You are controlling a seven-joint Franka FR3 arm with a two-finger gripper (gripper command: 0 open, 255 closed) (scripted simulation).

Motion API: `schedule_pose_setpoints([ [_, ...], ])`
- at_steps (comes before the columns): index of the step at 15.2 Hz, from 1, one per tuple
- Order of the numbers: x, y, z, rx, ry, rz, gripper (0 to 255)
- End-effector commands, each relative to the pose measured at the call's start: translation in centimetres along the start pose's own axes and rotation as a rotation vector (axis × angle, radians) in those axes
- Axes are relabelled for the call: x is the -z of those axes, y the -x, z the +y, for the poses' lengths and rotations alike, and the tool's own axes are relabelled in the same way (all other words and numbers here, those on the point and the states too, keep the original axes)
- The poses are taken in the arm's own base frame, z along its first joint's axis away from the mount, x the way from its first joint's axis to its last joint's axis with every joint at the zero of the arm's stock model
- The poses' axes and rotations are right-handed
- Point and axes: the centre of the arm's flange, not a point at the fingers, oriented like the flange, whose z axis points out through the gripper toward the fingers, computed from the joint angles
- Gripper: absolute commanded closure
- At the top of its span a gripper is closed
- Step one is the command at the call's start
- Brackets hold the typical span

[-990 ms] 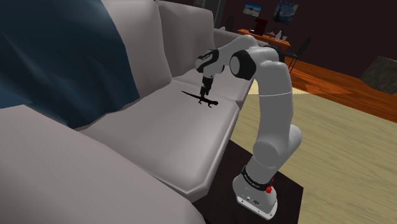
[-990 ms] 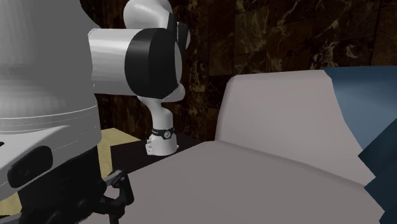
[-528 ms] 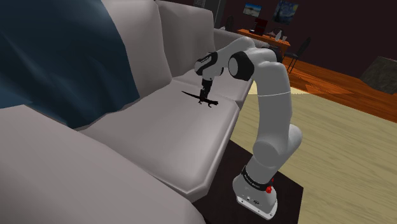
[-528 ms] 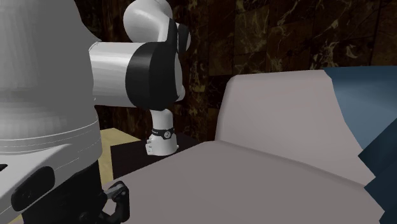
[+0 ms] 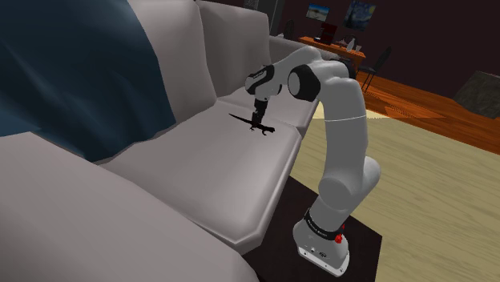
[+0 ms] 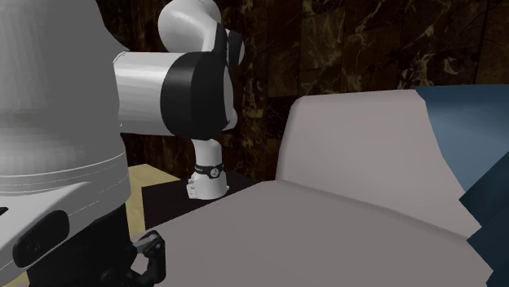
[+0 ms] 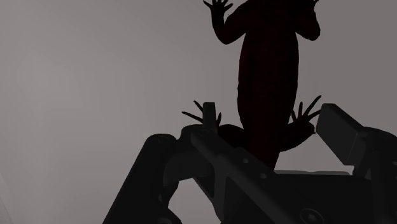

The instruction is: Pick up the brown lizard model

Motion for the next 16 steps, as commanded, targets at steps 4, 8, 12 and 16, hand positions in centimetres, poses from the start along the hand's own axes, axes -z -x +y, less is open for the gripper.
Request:
schedule_pose_setpoints([
  [4,2.4,0.2,-0.1,0.0,0.0,0.0,255],
  [8,4.5,0.3,-0.2,0.0,0.0,0.0,255],
  [12,6.6,0.5,-0.2,0.0,0.0,0.0,255],
  [16,7.7,0.6,-0.3,0.0,0.0,0.0,255],
])
